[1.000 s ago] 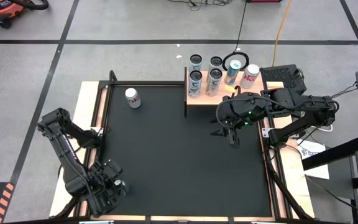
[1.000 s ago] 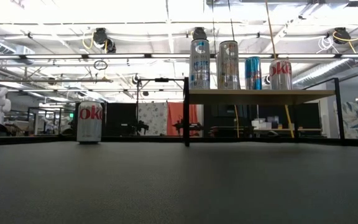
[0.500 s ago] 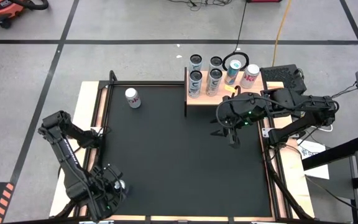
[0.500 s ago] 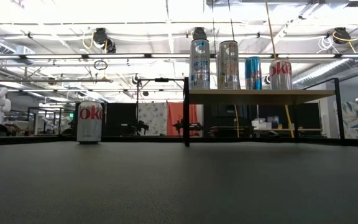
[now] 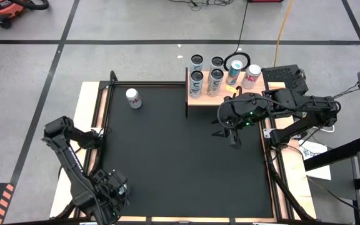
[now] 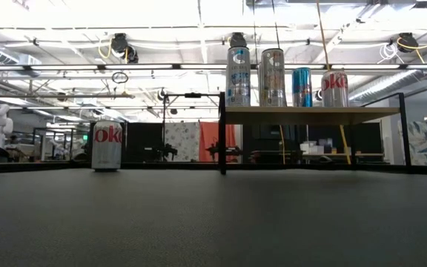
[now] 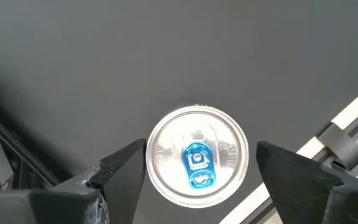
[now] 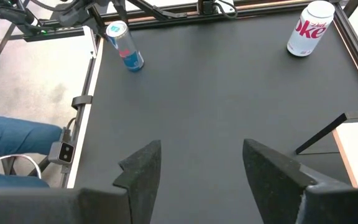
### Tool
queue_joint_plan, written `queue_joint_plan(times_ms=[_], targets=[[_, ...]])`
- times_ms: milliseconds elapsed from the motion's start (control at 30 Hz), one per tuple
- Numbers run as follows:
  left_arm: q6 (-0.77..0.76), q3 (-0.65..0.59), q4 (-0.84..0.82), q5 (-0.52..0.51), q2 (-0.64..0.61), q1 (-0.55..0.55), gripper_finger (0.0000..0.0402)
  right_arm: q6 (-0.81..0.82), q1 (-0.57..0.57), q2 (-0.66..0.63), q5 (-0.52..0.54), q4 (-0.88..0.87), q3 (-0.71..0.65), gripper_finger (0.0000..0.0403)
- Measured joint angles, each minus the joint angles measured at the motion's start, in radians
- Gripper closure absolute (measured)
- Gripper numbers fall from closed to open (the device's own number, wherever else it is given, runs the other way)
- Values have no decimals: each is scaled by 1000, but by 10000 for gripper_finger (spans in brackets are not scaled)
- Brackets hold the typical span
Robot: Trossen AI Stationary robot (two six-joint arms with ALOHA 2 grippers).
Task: Place canned beverage on shelf
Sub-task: Put the blue soda can on the shelf aligned with the other blue soda can
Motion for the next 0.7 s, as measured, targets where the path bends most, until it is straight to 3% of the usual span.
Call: queue_joint_plan(times_ms=[700], targets=[[75,0,-25,65,71,-5,104,0,0,0,0,0,0,197]])
